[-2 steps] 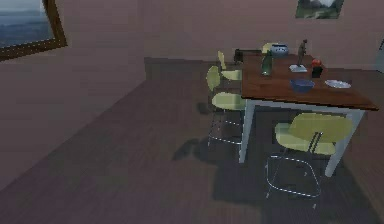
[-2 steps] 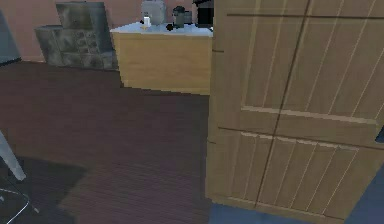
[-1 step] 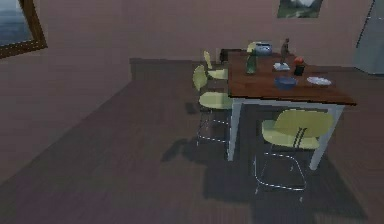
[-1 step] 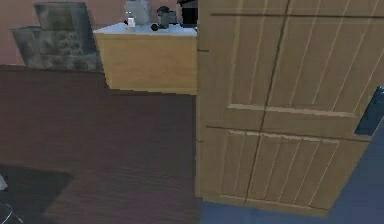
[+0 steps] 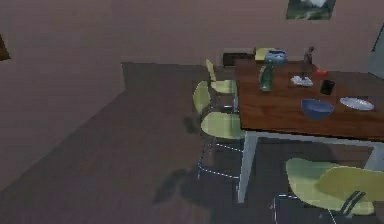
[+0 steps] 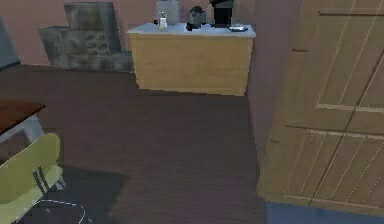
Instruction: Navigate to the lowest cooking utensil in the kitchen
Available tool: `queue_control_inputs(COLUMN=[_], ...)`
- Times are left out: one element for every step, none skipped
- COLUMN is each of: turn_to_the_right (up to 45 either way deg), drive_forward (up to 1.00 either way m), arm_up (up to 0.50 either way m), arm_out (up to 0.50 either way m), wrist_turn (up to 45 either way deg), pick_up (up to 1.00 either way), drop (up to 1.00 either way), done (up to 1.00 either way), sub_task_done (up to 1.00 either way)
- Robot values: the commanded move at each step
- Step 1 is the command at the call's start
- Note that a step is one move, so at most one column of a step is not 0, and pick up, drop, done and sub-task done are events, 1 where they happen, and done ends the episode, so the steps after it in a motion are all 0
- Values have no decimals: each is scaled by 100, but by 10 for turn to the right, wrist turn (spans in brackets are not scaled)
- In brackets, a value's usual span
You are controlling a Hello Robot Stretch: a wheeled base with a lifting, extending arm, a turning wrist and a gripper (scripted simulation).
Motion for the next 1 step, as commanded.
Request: queue_control_inputs(turn_to_the_right=[-270], drive_forward=[0], arm_up=[0], arm_out=[0], wrist_turn=[0], pick_up=[0], drop=[0], done=[0], sub_task_done=[0])
